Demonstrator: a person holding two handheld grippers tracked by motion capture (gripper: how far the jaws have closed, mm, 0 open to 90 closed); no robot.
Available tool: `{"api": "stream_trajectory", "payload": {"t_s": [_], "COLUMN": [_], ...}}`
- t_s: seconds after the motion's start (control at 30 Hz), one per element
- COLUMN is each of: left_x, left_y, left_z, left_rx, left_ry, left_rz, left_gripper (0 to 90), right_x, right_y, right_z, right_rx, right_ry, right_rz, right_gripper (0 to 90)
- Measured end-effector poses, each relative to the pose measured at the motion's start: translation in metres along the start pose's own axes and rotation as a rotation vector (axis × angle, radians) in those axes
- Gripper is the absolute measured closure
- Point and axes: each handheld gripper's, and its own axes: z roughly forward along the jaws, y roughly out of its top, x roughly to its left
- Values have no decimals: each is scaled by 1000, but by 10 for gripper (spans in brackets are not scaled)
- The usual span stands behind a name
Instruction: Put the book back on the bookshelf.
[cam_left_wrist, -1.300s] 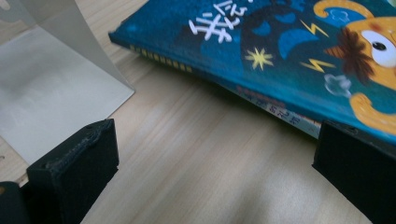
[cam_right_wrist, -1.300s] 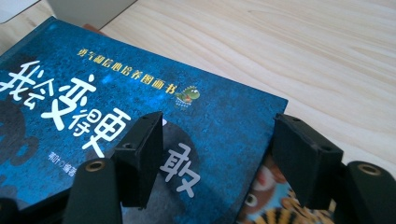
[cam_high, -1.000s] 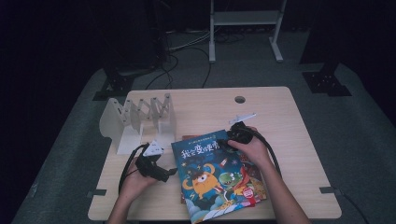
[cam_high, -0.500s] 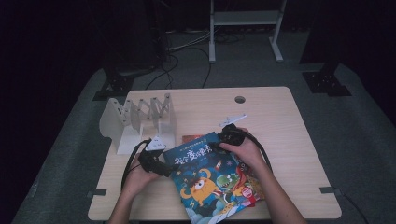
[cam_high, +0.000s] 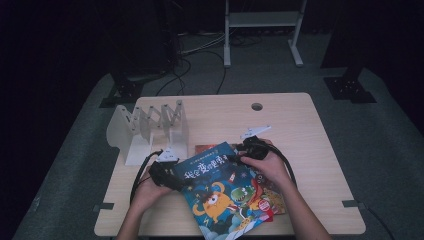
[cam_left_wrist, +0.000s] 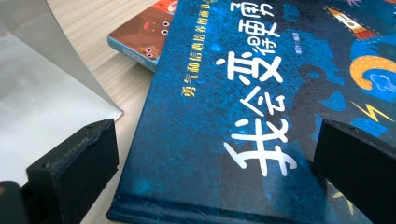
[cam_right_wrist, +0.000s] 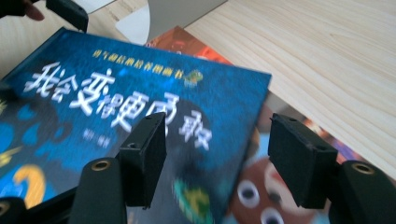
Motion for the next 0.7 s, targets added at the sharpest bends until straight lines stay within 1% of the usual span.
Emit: {"api": "stream_trajectory", "payload": {"t_s": [0.03, 0.07, 0.17, 0.23, 0.33, 0.43, 0.47, 0.7], "left_x": [-1, -1, -2, -2, -3, -4, -4, -4], "left_y": [0, -1, -2, -2, -2, -2, -2, -2], "left_z": [0, 0, -1, -1, -1, -1, -1, -2], "left_rx": [-2, -1, -5, -5, -4, -3, -4, 0], "left_ry": [-4, -8, 0, 1, 5, 6, 6, 8], "left_rz": [-6, -7, -6, -7, -9, -11, -11, -9], "left_gripper": [0, 0, 0, 0, 0, 0, 0, 0], "right_x": [0, 0, -1, -2, -4, -3, -3, 6], "right_y": [-2, -5, -13, -20, -30, -40, -44, -67], "right_z": [-4, -8, -20, -25, -32, -41, -44, -64], "right_rx": [-1, -3, -14, -9, -5, -6, -10, -8], "right_ry": [-8, -14, -22, -39, -54, -62, -62, -68], "right_rz": [-13, -13, -5, -16, -15, -18, -13, -37], "right_gripper": [357, 357, 355, 355, 354, 352, 352, 342]}}
